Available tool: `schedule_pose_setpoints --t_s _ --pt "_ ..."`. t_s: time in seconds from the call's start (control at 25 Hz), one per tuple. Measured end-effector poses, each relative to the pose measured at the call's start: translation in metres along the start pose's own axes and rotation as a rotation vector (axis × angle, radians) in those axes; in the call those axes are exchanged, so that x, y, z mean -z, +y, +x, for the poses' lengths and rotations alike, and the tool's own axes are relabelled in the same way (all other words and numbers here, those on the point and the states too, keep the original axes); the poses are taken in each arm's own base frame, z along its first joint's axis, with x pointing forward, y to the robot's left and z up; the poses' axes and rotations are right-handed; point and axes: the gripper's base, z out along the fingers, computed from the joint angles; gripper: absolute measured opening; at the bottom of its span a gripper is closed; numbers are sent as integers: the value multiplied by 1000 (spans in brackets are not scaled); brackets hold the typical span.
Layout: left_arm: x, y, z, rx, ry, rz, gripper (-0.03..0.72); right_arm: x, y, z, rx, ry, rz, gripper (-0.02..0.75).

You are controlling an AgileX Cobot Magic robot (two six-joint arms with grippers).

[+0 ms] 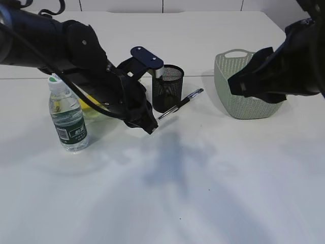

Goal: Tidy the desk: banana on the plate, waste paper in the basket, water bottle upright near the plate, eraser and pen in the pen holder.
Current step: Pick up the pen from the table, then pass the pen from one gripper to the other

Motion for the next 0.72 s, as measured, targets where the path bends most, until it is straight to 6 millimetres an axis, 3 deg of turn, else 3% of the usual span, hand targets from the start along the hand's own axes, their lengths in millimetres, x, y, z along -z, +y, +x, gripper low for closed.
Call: schedule_pose_setpoints --t_s 0.44,0.72 --pt "51 -15 27 100 -149 -80 32 0 2 -8 -71 -85 -25 251" --pt "84 -30 39 148 -262 -117 32 1 4 -13 -111 -137 -50 292"
